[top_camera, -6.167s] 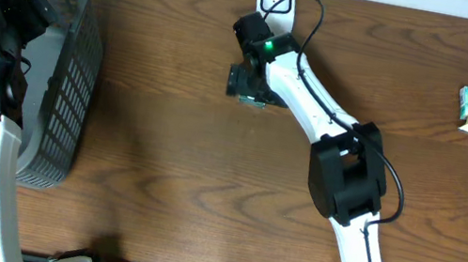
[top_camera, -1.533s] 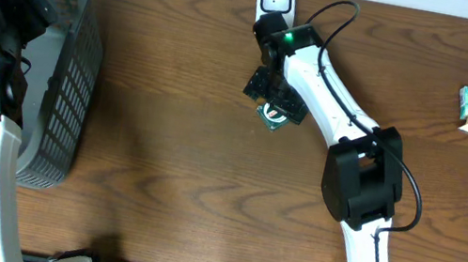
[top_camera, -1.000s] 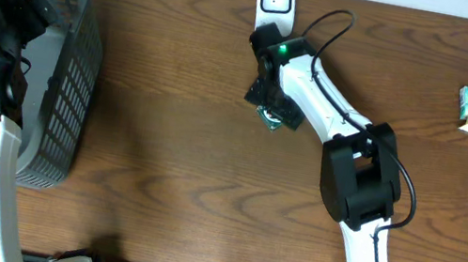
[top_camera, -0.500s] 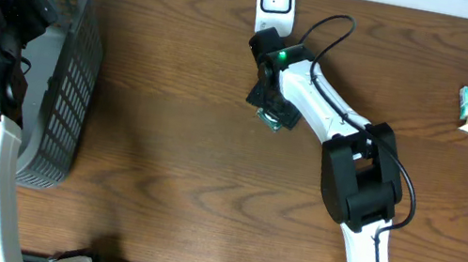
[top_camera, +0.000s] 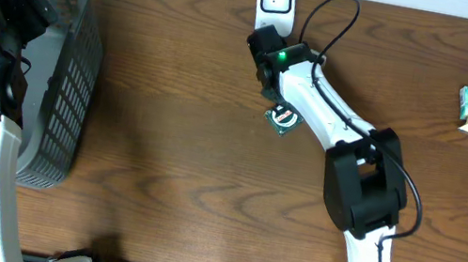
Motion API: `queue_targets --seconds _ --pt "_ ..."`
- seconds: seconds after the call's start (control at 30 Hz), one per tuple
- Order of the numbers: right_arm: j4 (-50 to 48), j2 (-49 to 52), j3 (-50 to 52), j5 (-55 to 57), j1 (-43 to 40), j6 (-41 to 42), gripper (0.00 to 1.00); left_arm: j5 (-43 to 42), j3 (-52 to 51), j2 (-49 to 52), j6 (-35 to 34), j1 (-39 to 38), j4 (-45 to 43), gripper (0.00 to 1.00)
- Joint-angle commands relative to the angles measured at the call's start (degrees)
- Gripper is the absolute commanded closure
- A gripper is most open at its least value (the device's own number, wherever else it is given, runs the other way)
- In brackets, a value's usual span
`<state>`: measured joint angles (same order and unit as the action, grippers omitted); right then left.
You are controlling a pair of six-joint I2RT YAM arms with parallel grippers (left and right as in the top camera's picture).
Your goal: Scan the item barcode
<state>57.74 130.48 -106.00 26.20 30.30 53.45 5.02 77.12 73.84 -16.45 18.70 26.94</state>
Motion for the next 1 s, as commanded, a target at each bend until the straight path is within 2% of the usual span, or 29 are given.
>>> queue_targets --seconds 0.0,0.13,0.2,0.4,0.57,0.83,0.97 --pt "0.24 -2.95 0.26 -4.83 0.37 -1.84 0.34 0.11 0.90 0.22 0.57 0.26 0.00 0.02" --pt "0.76 -2.91 0.26 -19.32 0.39 -1.77 0.29 0.13 0.90 0.22 0.57 0.26 0.00 0.02" --pt "1.49 -2.86 0.26 -23.10 0.46 -1.55 0.28 0.11 0.90 0.24 0.57 0.26 0.00 0.02" --pt "6.08 -2.84 0.79 -20.09 0.50 5.03 0.28 0.13 0.90 0.22 0.57 0.26 0.00 0.02" --pt "6.03 -2.86 3.06 -17.79 0.48 9.86 0.27 0.11 0.90 0.22 0.57 0.26 0.00 0.02" --pt "-3.17 -2.86 10.60 -16.63 0.04 10.60 0.26 0.13 0.90 0.22 0.57 0.26 0.00 0.02" --pt "-5.57 -2.86 12.26 -16.09 -0.11 9.77 0.39 0.13 0.90 0.22 0.57 0.26 0.00 0.02"
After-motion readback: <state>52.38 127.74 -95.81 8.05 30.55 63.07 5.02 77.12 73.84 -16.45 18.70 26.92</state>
